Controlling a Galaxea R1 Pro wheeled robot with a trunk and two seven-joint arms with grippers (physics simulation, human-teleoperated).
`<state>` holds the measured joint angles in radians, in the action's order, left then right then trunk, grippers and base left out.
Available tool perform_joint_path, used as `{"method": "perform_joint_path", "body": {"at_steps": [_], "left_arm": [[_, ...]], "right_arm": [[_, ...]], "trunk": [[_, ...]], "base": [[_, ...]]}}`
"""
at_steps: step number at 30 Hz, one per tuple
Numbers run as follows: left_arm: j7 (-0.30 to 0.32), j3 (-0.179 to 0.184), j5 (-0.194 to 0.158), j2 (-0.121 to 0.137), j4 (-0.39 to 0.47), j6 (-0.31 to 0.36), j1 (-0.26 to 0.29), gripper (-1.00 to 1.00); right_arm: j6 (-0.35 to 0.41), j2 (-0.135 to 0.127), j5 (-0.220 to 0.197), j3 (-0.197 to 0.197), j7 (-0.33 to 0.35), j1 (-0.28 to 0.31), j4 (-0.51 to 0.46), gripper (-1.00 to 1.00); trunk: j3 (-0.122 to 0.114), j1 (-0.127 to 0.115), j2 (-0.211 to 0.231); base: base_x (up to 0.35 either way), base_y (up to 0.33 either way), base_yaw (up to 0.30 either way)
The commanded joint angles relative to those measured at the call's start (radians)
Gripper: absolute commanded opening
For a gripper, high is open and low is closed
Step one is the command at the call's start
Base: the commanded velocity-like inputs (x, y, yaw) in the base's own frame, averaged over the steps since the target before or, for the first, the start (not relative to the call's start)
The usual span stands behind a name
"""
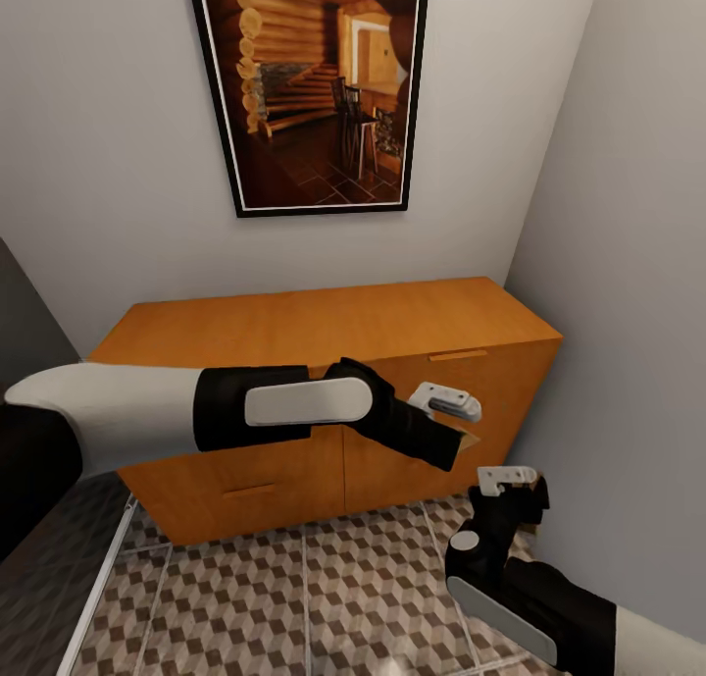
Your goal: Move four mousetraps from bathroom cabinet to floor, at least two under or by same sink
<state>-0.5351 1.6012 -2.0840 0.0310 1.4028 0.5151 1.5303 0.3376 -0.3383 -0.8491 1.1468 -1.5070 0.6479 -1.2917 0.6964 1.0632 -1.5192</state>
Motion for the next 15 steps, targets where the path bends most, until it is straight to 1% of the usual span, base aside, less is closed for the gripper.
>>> {"method": "perform_joint_path", "body": {"at_steps": [1,6,15], "left_arm": [[-0.013,-0.005,-0.008,0.0,0.004,0.004,-0.001,-1.0],[-0.031,-0.033,-0.008,0.0,0.011,0.017,-0.005,-1.0],[-0.033,-0.084,-0.008,0.001,0.012,0.019,-0.006,-1.0]], "right_arm": [[0.009,-0.001,-0.001,0.002,-0.001,0.004,-0.001,-1.0],[0.009,-0.004,0.025,0.001,0.027,0.007,0.004,-1.0],[0.009,-0.004,0.026,0.001,0.077,0.007,0.005,-1.0]], "trunk": [[0.001,0.0,-0.001],[0.001,0.0,-0.001],[0.001,0.0,-0.001]], "base": [[0.0,0.0,0.0],[0.0,0.0,0.0],[0.0,0.0,0.0]]}}
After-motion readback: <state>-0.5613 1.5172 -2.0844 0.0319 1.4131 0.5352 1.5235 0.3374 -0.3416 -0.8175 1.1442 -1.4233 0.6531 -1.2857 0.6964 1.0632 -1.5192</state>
